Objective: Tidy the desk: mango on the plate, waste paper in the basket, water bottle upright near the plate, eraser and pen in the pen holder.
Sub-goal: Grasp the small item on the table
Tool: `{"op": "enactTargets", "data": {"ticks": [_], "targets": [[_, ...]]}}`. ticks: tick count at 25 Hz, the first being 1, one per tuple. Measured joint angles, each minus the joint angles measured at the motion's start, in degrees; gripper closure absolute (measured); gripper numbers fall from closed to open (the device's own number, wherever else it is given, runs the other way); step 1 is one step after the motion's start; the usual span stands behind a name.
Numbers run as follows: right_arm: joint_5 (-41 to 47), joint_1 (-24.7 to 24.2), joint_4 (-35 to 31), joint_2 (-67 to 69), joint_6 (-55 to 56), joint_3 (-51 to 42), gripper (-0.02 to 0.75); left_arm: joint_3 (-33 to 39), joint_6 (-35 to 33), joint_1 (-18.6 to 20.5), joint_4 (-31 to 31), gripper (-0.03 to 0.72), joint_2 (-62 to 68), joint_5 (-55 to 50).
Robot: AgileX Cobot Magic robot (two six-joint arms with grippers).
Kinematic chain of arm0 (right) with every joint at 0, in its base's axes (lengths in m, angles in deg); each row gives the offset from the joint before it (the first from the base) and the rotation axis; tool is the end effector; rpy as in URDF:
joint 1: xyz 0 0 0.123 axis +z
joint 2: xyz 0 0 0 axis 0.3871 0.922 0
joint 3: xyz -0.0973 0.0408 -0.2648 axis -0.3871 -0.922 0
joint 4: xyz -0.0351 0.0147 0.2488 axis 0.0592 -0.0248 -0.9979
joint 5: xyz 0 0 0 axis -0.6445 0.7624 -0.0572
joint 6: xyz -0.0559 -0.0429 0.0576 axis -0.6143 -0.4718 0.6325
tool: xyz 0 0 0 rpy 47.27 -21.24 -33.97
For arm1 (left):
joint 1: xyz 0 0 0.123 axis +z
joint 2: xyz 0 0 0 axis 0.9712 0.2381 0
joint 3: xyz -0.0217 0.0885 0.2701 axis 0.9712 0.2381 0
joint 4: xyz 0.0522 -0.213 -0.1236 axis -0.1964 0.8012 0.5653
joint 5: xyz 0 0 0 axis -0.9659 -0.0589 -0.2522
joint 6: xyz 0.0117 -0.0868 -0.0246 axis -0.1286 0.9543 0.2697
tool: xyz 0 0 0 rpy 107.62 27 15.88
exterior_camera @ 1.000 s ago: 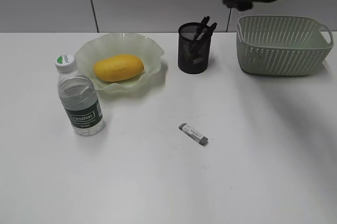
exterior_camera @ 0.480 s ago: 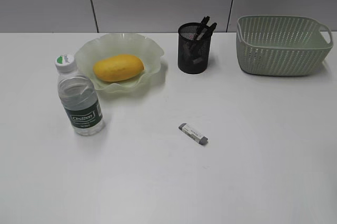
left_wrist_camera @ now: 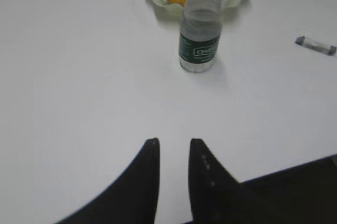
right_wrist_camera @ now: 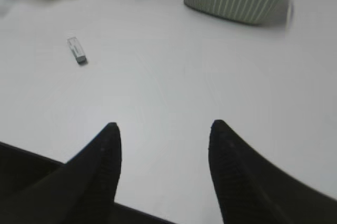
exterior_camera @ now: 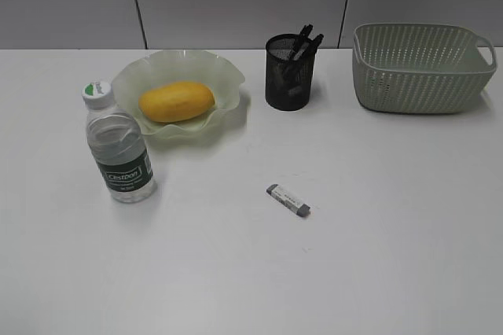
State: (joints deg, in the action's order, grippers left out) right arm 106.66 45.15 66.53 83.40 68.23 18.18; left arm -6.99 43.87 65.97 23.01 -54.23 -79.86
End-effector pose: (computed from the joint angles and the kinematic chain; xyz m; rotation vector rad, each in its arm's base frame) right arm 0.0149 0.0010 0.2919 -0.3731 2.0501 0.1848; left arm 0.0156 -0.0102 0.2897 0.2428 2.1438 -0.1863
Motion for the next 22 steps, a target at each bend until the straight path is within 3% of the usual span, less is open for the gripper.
{"op": "enactTargets", "data": {"ticks": [5, 10, 13, 17, 19, 22], "targets": [[0.0, 0.0, 0.01, -4.51, -0.3, -0.37, 0.317, -3.28, -6.69, 0.0, 5.41, 0.521, 12.58, 7.83], [1.34, 0.0, 0.01, -4.57, -0.3, -1.18, 0.335, -8.78, -17.39, -0.06, 17.61, 0.512, 27.46, 16.54], [1.4, 0.0, -0.01, -4.57, -0.3, -1.3, 0.337, -12.84, -21.15, -2.05, 20.23, 0.51, 36.57, 19.14], [1.52, 0.0, -0.11, -4.64, -0.36, -1.53, 0.338, -17.34, -23.18, -10.57, 20.02, 0.507, 49.09, 23.18], [1.54, 0.0, -0.11, -4.67, -0.42, -1.53, 0.344, -19.84, -23.64, -17.73, 17.61, 0.504, 54.66, 26.55], [1.59, 0.0, -0.11, -5.17, -0.42, -1.53, 0.358, -23.85, -24.43, -30.71, 7.75, 0.493, 64.29, 30.74]]}}
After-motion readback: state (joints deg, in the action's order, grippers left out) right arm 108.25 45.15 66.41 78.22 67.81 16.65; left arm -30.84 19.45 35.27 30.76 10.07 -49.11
